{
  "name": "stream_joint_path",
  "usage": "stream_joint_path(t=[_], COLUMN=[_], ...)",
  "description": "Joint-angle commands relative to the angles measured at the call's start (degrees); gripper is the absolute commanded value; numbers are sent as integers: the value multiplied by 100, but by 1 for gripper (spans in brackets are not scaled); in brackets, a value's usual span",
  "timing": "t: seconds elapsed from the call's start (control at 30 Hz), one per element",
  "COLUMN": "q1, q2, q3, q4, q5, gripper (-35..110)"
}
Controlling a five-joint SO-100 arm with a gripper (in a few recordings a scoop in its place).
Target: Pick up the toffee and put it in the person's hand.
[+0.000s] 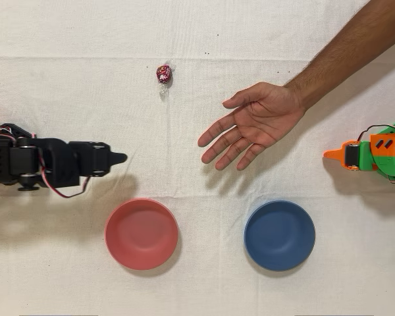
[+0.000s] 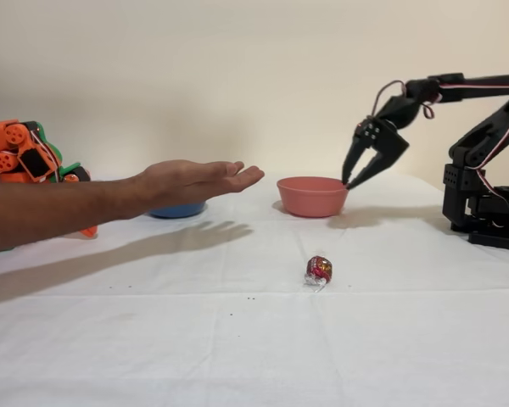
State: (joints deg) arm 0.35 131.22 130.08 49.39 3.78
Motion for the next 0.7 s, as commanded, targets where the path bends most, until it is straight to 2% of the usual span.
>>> stream_joint_path(t=[0.0, 0.3, 0.67], q1=[-448, -1362, -1802], q2=[-167, -870, -2408], q3=[-1028, -1740, -2689], q4=[167, 536, 413], q5=[-79, 176, 343], gripper=[1, 2, 10])
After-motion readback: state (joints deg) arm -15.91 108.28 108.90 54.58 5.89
